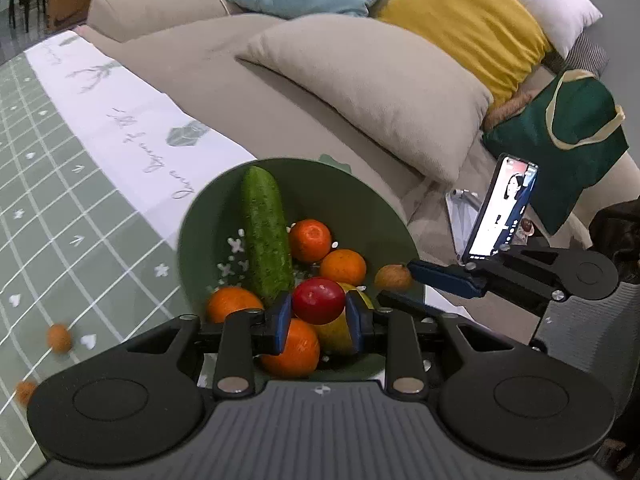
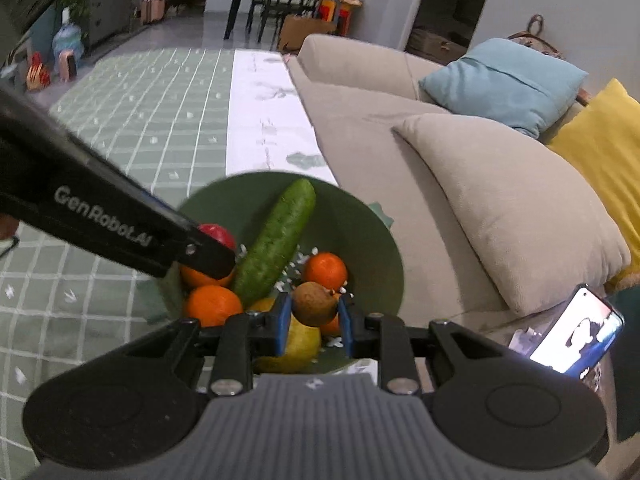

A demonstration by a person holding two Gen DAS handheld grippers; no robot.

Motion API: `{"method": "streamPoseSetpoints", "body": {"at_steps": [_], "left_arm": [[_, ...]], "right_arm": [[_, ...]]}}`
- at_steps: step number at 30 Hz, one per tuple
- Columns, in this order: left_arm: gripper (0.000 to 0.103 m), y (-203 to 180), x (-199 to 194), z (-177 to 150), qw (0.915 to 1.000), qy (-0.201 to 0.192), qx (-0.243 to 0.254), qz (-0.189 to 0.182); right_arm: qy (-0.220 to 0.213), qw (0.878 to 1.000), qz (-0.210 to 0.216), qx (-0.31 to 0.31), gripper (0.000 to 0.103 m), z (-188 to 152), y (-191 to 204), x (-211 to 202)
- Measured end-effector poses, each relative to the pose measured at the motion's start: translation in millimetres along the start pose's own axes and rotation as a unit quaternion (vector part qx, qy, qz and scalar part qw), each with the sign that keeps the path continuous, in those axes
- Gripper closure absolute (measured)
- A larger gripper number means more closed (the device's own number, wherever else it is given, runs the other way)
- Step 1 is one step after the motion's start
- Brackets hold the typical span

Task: Organize fruits
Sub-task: 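Carry the red tomato into the colander with the left tool while the right drops its longan there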

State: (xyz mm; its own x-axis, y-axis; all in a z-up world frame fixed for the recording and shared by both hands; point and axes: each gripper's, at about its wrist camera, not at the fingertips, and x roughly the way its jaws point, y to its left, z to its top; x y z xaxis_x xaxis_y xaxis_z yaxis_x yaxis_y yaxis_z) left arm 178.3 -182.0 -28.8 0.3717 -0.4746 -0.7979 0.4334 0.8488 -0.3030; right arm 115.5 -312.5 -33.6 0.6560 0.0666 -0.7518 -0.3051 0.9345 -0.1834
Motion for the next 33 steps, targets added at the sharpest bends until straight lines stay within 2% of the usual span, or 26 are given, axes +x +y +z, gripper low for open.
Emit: {"method": "streamPoseSetpoints", "body": {"at_steps": [9, 21, 26, 28, 33], "left_arm": [[0.07, 8, 38, 22, 0.9987, 0.034, -0.036, -0.014], [0.07, 8, 63, 24, 0.9968, 0.066, -0.045, 0.002], [0.055, 12, 62, 24, 0.996, 0.07, -0.056, -0.002], [0.052, 13, 58, 25, 0.9961, 0.067, -0.057, -0.002], [0.052, 13, 41, 27, 0.9972, 0.048, -0.058, -0.001]], "right_arm": [[0.037, 0.998, 0.012, -0.043, 0.082, 0, -11, 29], [0.052, 0.997, 0.023, -0.053, 0.082, -1, -13, 42], [0.055, 0.997, 0.023, -0.048, 0.082, 1, -14, 43], [0.056, 0.997, 0.021, -0.047, 0.082, 1, -13, 42], [0.049, 0.998, 0.016, -0.044, 0.082, 5, -12, 35]]}}
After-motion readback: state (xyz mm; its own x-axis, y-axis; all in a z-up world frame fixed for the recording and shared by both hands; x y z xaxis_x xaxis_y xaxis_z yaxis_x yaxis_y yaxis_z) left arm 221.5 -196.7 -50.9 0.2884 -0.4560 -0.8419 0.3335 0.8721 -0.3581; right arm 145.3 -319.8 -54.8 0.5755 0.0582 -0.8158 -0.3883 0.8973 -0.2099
